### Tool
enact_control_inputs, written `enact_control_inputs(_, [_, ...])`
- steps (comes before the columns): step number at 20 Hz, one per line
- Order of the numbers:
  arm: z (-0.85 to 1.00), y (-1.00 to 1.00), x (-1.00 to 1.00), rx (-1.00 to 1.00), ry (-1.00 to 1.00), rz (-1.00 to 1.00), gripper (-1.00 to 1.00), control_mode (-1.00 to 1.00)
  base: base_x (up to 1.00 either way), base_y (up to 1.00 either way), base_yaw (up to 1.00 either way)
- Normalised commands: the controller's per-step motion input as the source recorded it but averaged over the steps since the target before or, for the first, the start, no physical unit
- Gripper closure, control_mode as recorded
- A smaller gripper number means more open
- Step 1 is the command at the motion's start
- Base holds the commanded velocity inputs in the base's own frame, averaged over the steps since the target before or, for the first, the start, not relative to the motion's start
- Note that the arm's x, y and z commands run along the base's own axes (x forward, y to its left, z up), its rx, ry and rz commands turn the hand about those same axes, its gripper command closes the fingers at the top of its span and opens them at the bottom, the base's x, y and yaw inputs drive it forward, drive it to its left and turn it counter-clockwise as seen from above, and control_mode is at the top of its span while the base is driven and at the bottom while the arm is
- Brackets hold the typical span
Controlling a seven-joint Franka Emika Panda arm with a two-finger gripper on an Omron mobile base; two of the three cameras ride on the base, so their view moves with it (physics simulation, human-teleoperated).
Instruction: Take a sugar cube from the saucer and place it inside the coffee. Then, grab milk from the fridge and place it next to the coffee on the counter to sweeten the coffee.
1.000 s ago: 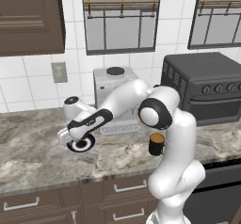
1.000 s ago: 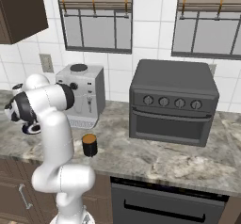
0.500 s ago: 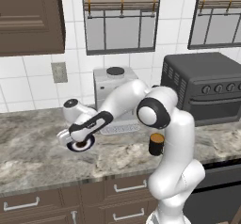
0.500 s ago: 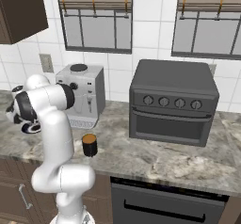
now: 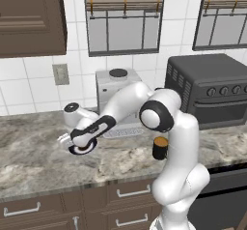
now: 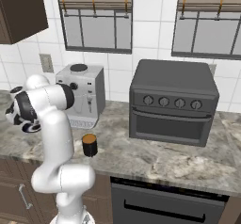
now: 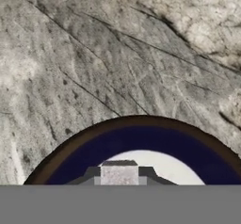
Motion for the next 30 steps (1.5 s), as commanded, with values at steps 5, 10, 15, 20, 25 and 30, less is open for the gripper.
enact_control_inputs(5, [0.30, -0.12, -0.59, 0.02, -0.04, -0.04, 1.00, -1.00, 0.00, 0.00, 0.00])
enact_control_inputs(10, [0.52, -0.40, -0.79, 0.03, -0.09, -0.13, 1.00, -1.00, 0.00, 0.00, 0.00])
enact_control_inputs(15, [0.57, -0.69, -0.60, 0.05, -0.06, -0.16, 1.00, -1.00, 0.00, 0.00, 0.00])
enact_control_inputs(20, [0.57, -0.97, -0.39, 0.09, -0.03, -0.21, 1.00, -1.00, 0.00, 0.00, 0.00])
enact_control_inputs(25, [0.44, -1.00, -0.32, 0.14, 0.00, -0.23, 1.00, -1.00, 0.00, 0.00, 0.00])
enact_control_inputs(30, [0.29, -1.00, -0.47, 0.11, 0.00, -0.24, 1.00, -1.00, 0.00, 0.00, 0.00])
